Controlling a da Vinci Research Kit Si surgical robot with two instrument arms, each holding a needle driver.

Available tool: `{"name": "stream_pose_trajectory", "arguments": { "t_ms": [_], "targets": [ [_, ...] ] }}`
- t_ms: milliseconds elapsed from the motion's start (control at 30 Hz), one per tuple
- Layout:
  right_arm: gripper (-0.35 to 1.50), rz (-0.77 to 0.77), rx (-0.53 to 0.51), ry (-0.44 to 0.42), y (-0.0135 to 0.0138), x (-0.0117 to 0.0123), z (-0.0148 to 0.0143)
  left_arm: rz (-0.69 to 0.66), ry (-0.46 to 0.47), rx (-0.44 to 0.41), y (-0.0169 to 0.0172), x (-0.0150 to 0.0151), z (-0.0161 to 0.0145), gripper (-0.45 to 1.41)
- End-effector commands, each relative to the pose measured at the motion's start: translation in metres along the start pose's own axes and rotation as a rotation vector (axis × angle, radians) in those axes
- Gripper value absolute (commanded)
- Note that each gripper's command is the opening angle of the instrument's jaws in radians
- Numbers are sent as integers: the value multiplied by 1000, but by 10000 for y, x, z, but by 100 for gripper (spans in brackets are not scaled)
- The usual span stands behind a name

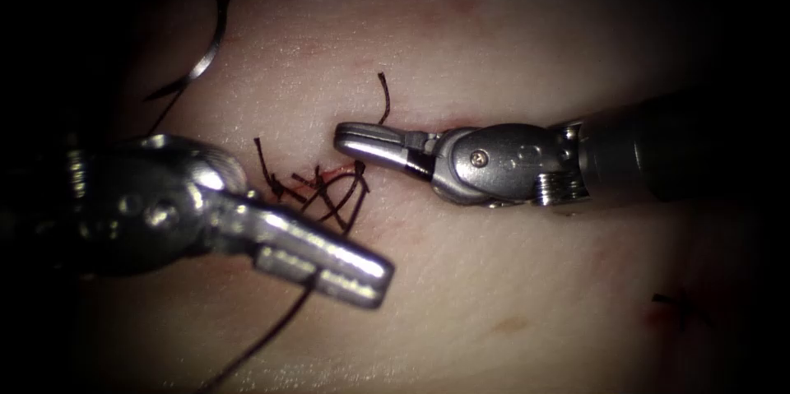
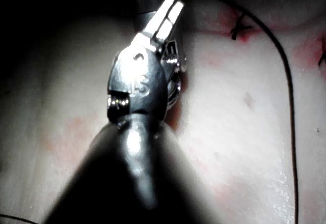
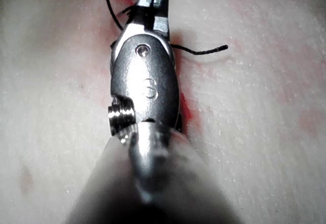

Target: Wound Closure

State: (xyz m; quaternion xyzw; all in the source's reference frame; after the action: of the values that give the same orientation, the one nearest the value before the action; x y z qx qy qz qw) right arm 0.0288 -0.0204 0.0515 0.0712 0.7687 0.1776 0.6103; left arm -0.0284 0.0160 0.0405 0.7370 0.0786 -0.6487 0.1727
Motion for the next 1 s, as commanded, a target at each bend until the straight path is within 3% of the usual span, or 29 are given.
{"name": "stream_pose_trajectory", "arguments": {
  "t_ms": [33,200,233,633,833,1000],
  "targets": [
    [-35,12,14,15,-7,-16,1,12,8,16,-6,-6,2,-45],
    [-35,3,31,12,-14,-34,-5,19,27,81,-21,-16,-6,-45],
    [-35,-6,34,12,-17,-40,-6,19,22,126,-29,-21,-10,-45],
    [-35,-179,9,76,-21,-48,-10,-18,18,233,-46,-38,1,-45],
    [-35,-337,7,12,-33,-55,-4,-83,-36,279,-54,-43,9,-45],
    [-35,-452,20,-98,-46,-57,10,-128,-74,311,-58,-45,15,-45]
  ]
}}
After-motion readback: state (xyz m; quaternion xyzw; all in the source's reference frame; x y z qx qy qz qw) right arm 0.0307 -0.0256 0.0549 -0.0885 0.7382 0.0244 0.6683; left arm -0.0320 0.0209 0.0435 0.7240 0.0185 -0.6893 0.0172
